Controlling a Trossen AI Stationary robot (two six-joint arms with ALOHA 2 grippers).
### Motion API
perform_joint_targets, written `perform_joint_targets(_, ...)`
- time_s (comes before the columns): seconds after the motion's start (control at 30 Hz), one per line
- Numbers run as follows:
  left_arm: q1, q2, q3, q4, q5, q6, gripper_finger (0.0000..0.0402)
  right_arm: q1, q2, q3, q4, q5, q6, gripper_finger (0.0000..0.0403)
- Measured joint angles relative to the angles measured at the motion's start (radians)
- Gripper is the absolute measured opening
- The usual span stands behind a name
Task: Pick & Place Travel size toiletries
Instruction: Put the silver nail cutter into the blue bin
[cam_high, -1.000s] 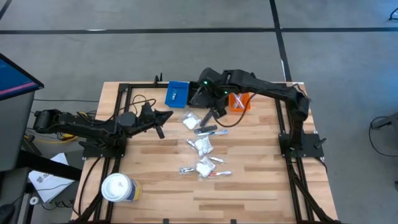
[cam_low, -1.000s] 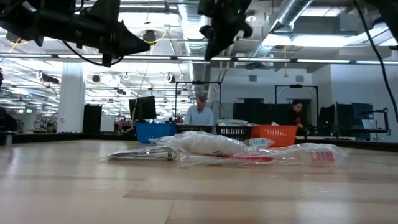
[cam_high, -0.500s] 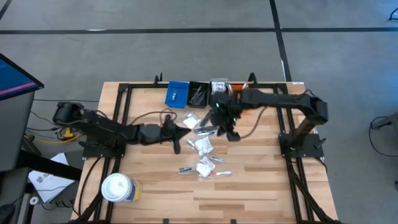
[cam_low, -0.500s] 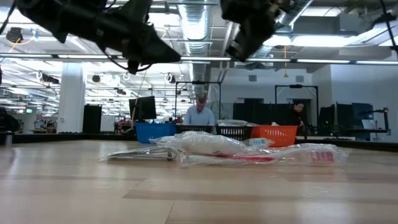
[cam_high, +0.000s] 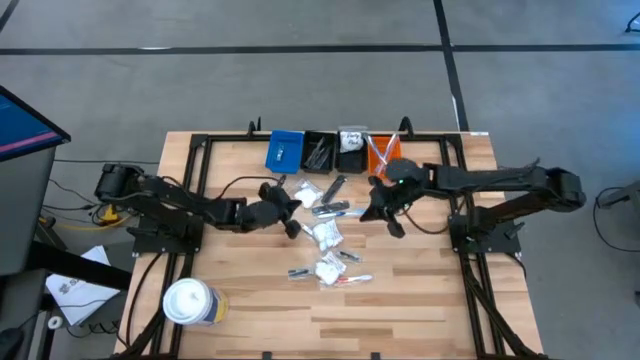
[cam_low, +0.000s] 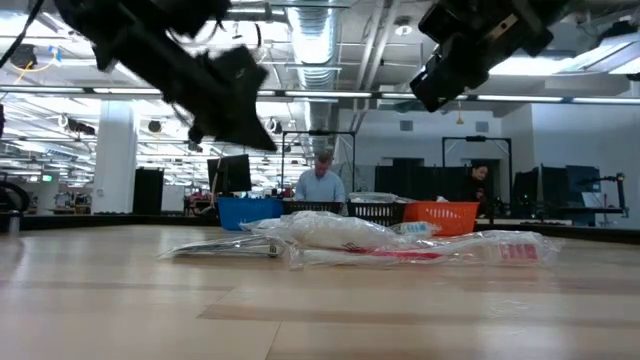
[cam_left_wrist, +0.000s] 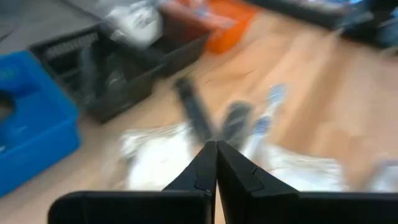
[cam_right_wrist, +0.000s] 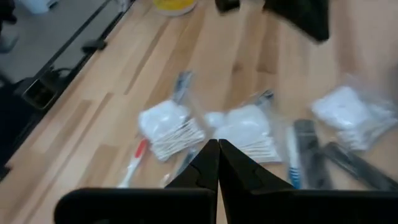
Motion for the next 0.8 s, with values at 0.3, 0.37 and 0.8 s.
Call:
perform_joint_targets(0.3, 0.069, 0.300, 0.079, 0.001, 0.080, 0.136, 0.0002, -0.055, -0.018, -0.071, 0.037, -0.001, -0.028, 0.0000)
perform_joint_targets(0.37, 0.061, 0.340, 0.111, -0.003, 0.044, 0.187, 0.0002, -0.051, -0.018, -0.084, 0.036, -0.002, -0.034, 0.0000)
perform_joint_targets(0.8, 0.168, 0.132, 0.125, -0.182, 0.066, -0.297, 0.0131, 0.011, -0.017, -0.098, 0.013, -0.003, -0.061, 0.0000)
